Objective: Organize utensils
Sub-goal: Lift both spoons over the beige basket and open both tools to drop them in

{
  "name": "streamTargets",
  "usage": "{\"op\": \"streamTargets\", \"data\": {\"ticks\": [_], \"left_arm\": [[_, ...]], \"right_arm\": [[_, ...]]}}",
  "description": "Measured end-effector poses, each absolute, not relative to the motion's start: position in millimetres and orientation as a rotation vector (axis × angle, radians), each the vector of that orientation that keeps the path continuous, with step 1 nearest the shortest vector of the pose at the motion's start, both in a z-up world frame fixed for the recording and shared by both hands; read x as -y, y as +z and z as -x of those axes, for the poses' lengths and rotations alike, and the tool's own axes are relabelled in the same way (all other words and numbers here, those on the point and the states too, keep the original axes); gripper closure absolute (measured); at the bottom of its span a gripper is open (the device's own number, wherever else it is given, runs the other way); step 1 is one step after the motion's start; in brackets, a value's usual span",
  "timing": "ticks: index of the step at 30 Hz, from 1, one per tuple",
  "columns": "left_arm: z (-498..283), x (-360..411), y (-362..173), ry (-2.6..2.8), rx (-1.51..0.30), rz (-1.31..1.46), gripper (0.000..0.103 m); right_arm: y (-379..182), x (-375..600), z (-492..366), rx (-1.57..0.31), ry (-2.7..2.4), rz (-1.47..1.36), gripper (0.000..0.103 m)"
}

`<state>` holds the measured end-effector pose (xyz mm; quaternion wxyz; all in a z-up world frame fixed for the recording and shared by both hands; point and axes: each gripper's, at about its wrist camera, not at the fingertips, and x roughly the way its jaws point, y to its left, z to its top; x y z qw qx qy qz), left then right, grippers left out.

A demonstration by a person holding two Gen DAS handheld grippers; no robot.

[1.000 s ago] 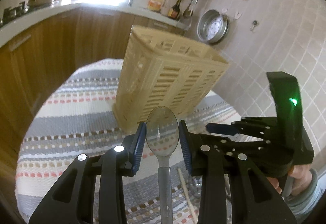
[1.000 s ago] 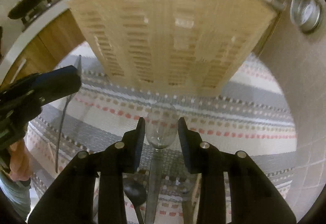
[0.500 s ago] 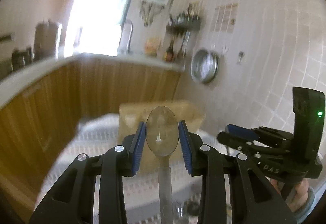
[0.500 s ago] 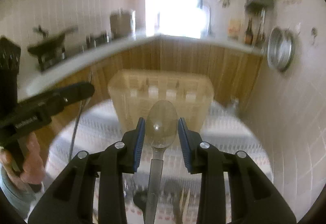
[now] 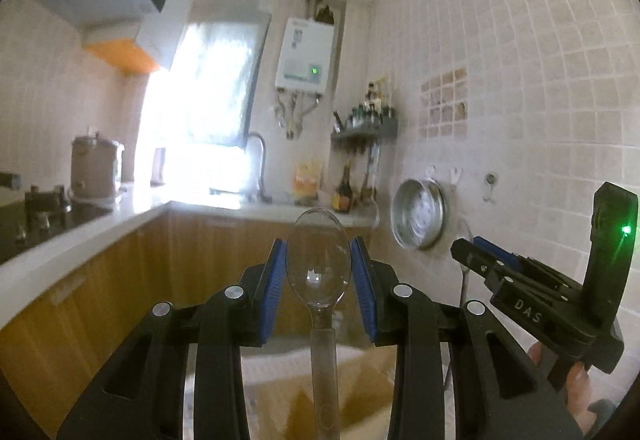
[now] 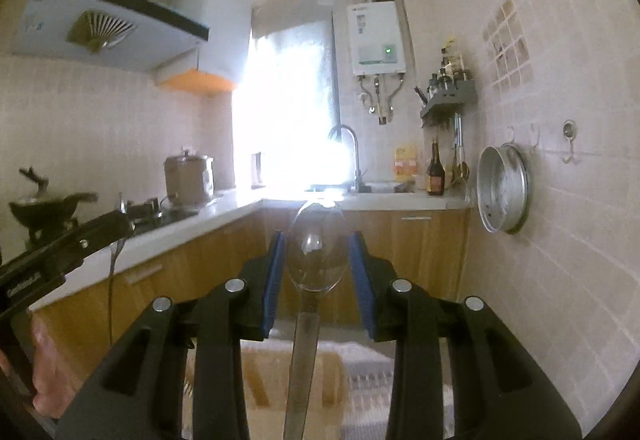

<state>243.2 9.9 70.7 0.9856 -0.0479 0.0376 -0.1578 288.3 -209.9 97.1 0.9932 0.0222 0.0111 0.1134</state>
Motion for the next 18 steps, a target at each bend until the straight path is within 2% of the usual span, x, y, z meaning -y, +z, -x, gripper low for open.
{"op": "streamTargets", "data": {"ticks": [6,18], "left_arm": [[-265,1,69,-0.304,-0.012,0.086,0.072],[-288,9,33,-0.238,-0.030,0.053,0.072]], "right_arm": [[87,203,-310,0.070,0.161,-0.012,0.073],[45,198,-334,0.054,0.115,0.028,0.073]]}}
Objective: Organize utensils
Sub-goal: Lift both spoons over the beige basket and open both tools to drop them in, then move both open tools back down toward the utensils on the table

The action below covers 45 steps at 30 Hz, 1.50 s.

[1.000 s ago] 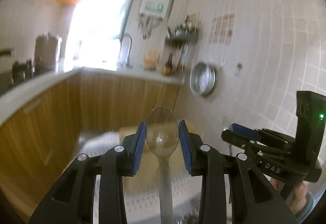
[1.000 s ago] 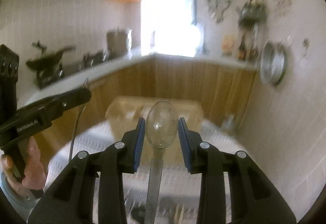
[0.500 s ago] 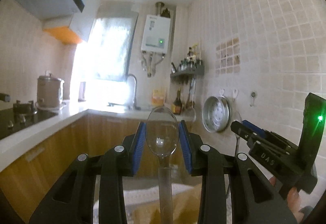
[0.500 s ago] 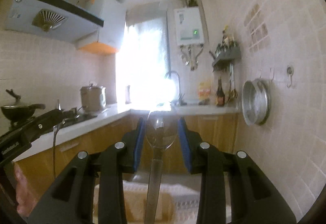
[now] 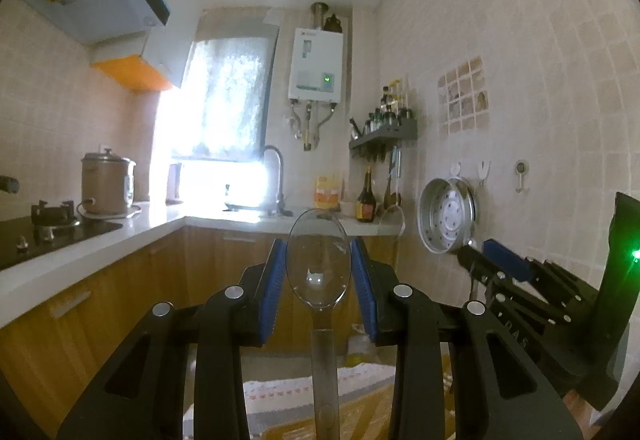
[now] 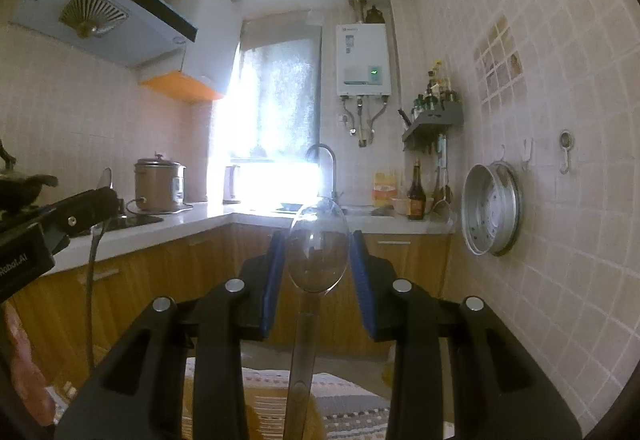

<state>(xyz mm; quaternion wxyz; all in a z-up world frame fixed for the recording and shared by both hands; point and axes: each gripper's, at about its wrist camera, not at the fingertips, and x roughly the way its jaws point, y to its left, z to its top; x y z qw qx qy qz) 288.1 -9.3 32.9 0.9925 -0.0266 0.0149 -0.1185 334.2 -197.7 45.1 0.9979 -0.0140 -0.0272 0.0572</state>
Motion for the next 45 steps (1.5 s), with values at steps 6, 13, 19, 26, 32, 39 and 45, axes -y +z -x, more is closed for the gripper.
{"op": "streamTargets", "data": {"ticks": [6,13,19,26,32,39,45], "left_arm": [[-289,9,21,-0.201,-0.044,0.036,0.072],[-288,3,11,-0.169,-0.071,0.043,0.071],[-282,3,8,-0.169,-0.084,0.032,0.071],[-278,4,13,-0.162,-0.058,0.031,0.071],[-277,-5,8,-0.175,-0.080,0.066,0.065],[-244,-14,30,-0.202,-0.049,0.077,0.050],[-195,-24,55,-0.201,-0.042,0.094,0.047]], "right_arm": [[39,201,-337,0.028,0.117,0.016,0.073],[28,196,-334,0.003,0.120,0.034,0.072],[23,196,-325,-0.011,0.126,0.041,0.072],[26,198,-323,-0.030,0.143,0.036,0.072],[25,204,-317,-0.049,0.173,0.028,0.064],[44,210,-281,-0.006,0.209,0.012,0.030],[65,218,-245,-0.044,0.181,0.010,0.031]]}}
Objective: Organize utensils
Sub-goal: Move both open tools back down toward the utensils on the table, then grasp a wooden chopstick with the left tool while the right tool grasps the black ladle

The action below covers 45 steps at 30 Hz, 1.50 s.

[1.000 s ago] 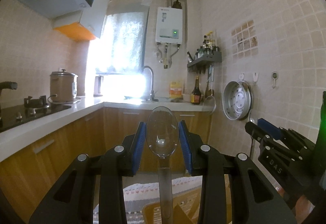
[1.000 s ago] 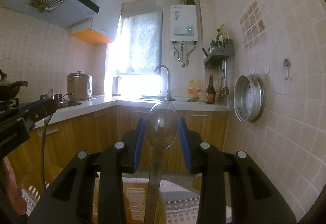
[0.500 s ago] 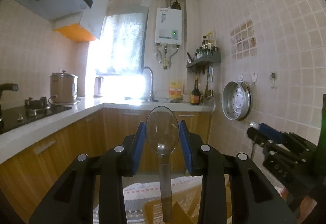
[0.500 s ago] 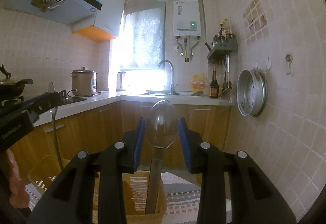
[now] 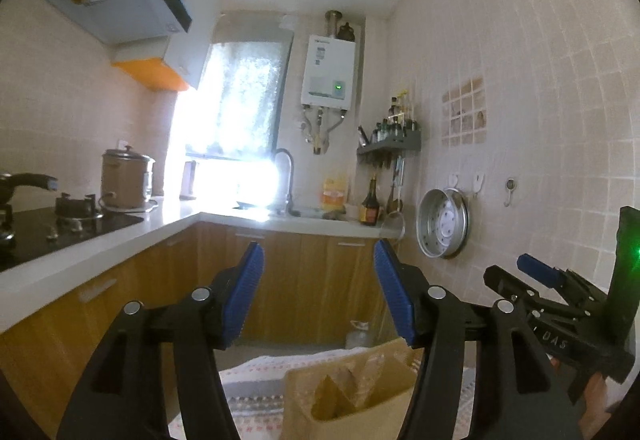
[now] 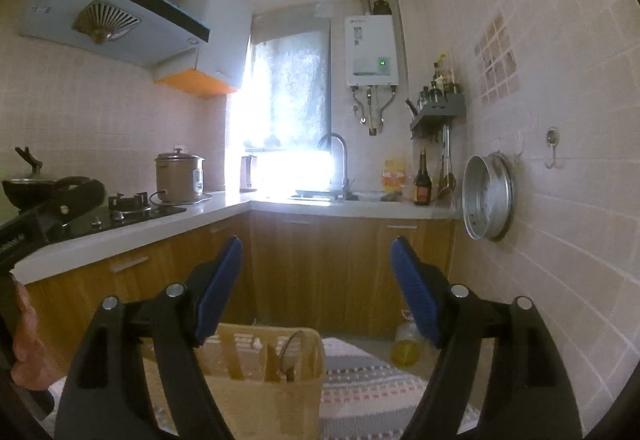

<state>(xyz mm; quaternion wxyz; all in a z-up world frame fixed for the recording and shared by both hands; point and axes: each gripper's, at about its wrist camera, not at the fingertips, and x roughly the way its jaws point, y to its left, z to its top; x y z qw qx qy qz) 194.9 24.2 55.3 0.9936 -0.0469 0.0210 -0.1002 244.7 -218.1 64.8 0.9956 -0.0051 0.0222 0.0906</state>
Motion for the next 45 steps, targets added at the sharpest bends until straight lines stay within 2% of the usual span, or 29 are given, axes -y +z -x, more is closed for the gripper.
{"op": "streamTargets", "data": {"ticks": [6,9,11,14,20,24,26,29,39,41,43,45], "left_arm": [[-153,-30,55,-0.164,-0.127,0.093,0.046],[-134,-31,50,-0.178,-0.181,0.088,0.046],[-126,-31,44,-0.201,-0.238,0.095,0.046],[-118,-33,30,-0.222,-0.341,0.107,0.046],[-111,-47,-26,-0.208,-0.622,0.176,0.046],[-105,-64,-84,-0.189,-0.829,0.277,0.046],[-102,-71,-108,-0.153,-0.900,0.301,0.047],[-102,-75,-128,-0.123,-0.966,0.310,0.047],[-119,-38,-145,-0.015,-0.953,0.177,0.044],[-126,-27,-143,0.007,-0.943,0.127,0.044],[-127,-20,-145,0.017,-0.931,0.080,0.044],[-127,-11,-146,0.034,-0.914,0.005,0.060]], "right_arm": [[59,231,-215,-0.201,0.208,-0.022,0.031],[50,233,-200,-0.268,0.202,-0.008,0.036],[43,234,-193,-0.320,0.217,-0.002,0.045],[28,234,-185,-0.418,0.228,0.016,0.045],[-12,220,-184,-0.636,0.303,0.081,0.050],[-48,206,-185,-0.759,0.363,0.098,0.052],[-67,198,-187,-0.816,0.391,0.113,0.058],[-94,189,-192,-0.904,0.426,0.116,0.059],[-130,166,-197,-0.979,0.449,0.177,0.059],[-130,161,-197,-0.970,0.436,0.202,0.065],[-131,157,-195,-0.963,0.427,0.226,0.066],[-131,155,-193,-0.958,0.415,0.233,0.070]]}}
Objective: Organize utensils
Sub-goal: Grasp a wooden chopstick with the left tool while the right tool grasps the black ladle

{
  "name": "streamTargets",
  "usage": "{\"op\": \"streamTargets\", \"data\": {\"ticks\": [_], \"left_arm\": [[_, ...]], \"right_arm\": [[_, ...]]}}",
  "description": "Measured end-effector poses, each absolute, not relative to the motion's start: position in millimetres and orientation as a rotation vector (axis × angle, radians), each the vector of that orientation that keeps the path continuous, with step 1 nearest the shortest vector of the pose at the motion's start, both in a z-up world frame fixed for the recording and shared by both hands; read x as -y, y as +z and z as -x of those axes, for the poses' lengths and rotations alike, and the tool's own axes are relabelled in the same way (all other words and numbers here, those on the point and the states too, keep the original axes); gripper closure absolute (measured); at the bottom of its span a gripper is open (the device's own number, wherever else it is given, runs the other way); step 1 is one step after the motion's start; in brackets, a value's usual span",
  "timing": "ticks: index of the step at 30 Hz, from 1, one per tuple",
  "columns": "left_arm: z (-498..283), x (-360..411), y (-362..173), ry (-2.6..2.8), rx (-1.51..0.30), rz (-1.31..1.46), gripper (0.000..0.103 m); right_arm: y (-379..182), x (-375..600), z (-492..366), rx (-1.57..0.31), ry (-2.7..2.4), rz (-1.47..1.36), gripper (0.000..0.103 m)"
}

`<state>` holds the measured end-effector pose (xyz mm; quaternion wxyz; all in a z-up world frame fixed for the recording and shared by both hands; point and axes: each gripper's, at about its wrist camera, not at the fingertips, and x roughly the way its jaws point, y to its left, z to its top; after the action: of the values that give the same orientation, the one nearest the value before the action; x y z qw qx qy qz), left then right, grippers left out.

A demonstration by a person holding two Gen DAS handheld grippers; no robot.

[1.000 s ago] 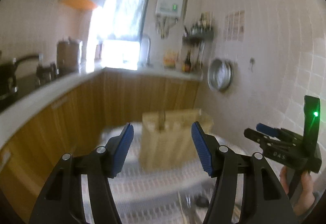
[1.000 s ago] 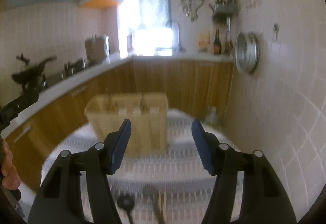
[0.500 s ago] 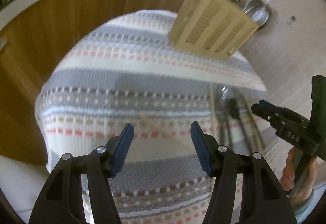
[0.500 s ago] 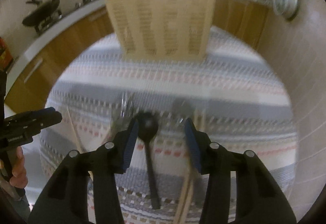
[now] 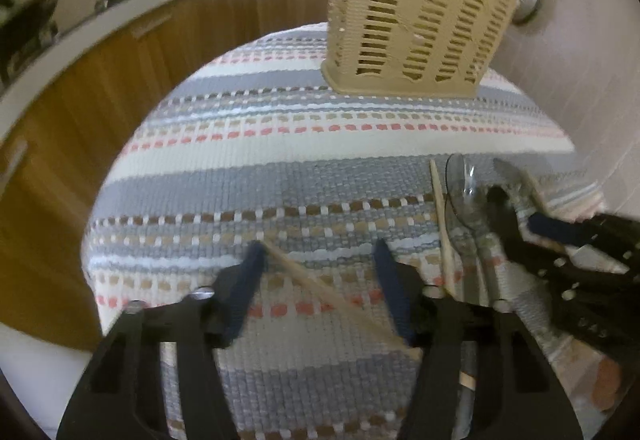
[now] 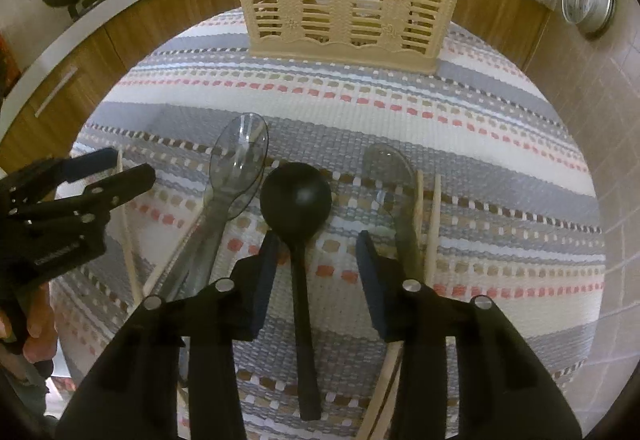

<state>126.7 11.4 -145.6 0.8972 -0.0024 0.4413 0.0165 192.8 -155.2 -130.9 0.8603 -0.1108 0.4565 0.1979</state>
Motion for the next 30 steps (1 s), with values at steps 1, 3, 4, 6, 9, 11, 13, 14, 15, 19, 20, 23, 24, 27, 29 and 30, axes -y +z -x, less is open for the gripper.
{"op": "streamTargets", "data": {"ticks": [1,3,4,6,9,11,13,14,15,19,20,23,24,27,29,30], "left_arm": [[-126,-10,-146,0.038,-0.906,-0.025,0.065],[-124,-13,-144,0.026,-0.888,-0.068,0.081],[-124,-15,-143,0.013,-0.883,-0.071,0.087],[-125,-23,-142,-0.067,-0.875,-0.064,0.096],[-128,-22,-143,-0.197,-0.866,-0.116,0.099],[-130,-18,-143,-0.238,-0.863,-0.173,0.099],[-133,-16,-142,-0.269,-0.876,-0.191,0.099],[-134,-16,-140,-0.272,-0.877,-0.188,0.099],[-135,-16,-140,-0.277,-0.876,-0.179,0.099],[-135,-23,-141,-0.315,-0.899,-0.132,0.095],[-135,-25,-140,-0.318,-0.900,-0.122,0.094],[-138,-33,-140,-0.350,-0.902,-0.083,0.092],[-139,-35,-140,-0.357,-0.909,-0.073,0.092],[-140,-43,-140,-0.345,-0.943,-0.058,0.091],[-136,-46,-139,-0.328,-0.974,-0.058,0.085],[-135,-47,-139,-0.327,-0.986,-0.057,0.079]], "right_arm": [[-131,157,-193,-0.960,0.405,0.224,0.076],[-129,163,-193,-0.968,0.378,0.192,0.084],[-129,165,-194,-0.977,0.370,0.164,0.087],[-130,172,-194,-0.996,0.353,0.105,0.089],[-128,180,-194,-1.035,0.343,-0.006,0.089],[-129,183,-195,-1.057,0.358,-0.056,0.089],[-128,183,-195,-1.060,0.367,-0.078,0.089],[-128,182,-195,-1.053,0.363,-0.067,0.089],[-128,180,-194,-1.048,0.360,-0.055,0.089],[-127,182,-195,-1.038,0.372,-0.016,0.088],[-126,183,-195,-1.031,0.372,0.004,0.085],[-125,186,-194,-1.020,0.380,0.028,0.081],[-125,187,-193,-1.020,0.382,0.031,0.081],[-125,187,-194,-1.020,0.395,0.031,0.078],[-122,187,-194,-0.998,0.397,0.046,0.060],[-120,187,-193,-0.984,0.395,0.057,0.054]]}}
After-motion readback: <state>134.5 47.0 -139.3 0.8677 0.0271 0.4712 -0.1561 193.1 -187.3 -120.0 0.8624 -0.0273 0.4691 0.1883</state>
